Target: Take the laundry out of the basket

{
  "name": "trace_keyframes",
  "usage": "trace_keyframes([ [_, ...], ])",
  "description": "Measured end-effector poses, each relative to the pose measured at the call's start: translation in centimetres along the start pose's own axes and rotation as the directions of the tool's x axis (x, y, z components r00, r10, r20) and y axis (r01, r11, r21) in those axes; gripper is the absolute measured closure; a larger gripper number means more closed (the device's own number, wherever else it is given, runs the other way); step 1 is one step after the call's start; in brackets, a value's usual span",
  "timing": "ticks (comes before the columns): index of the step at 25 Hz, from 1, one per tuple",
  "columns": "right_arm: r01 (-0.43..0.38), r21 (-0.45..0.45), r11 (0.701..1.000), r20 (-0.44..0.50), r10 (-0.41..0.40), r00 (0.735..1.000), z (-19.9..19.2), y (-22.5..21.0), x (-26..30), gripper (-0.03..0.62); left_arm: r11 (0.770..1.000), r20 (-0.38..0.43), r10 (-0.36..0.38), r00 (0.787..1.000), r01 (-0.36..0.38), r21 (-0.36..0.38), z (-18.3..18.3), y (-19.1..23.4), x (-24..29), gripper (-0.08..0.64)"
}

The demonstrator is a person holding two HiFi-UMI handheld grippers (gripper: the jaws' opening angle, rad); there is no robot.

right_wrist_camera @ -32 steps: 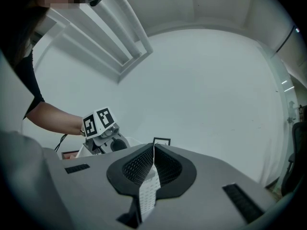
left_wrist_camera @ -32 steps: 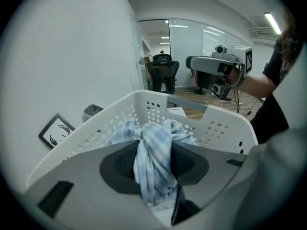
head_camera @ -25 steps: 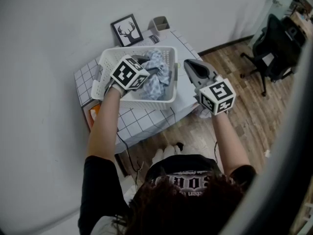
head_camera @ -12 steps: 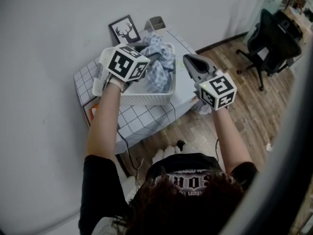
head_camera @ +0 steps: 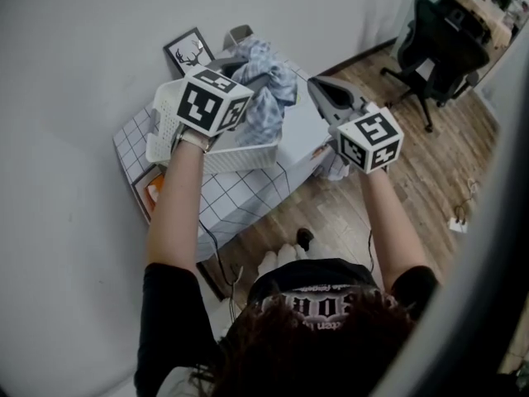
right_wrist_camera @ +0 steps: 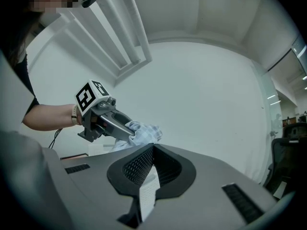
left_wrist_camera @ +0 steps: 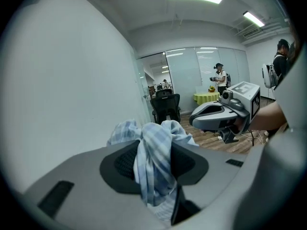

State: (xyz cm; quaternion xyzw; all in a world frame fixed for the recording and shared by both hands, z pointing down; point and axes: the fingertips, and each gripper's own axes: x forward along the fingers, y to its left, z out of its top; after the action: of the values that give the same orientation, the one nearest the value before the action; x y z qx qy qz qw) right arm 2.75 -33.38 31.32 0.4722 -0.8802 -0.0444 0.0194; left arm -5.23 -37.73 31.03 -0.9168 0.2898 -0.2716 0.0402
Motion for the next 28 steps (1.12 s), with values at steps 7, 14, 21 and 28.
trace_keyframes([
  [7, 0.074, -0.006, 0.997, -0.003, -0.074, 0.997, 1.0, -1.5, -3.1, 0.565, 1.0, 0.069, -0.029, 0.997, 0.03, -0.009, 3.2, -2.2, 0.5, 0.411],
  [14, 0.125, -0.022, 0.992, 0.016, -0.125, 0.992, 1.7, -3.5, -5.4, 0.565, 0.998, 0.117, -0.065, 0.991, 0.064, 0.018, 6.2, -4.8, 1.6, 0.413],
  [21, 0.162, -0.02, 0.987, 0.032, -0.161, 0.986, 2.3, -6.7, -8.5, 0.565, 0.996, 0.145, -0.083, 0.986, 0.08, 0.029, 9.2, -7.5, 3.9, 0.413],
  [28, 0.195, -0.02, 0.981, 0.045, -0.194, 0.98, 2.7, -10.2, -11.7, 0.565, 0.993, 0.162, -0.115, 0.98, 0.109, 0.046, 12.0, -10.7, 6.6, 0.413],
])
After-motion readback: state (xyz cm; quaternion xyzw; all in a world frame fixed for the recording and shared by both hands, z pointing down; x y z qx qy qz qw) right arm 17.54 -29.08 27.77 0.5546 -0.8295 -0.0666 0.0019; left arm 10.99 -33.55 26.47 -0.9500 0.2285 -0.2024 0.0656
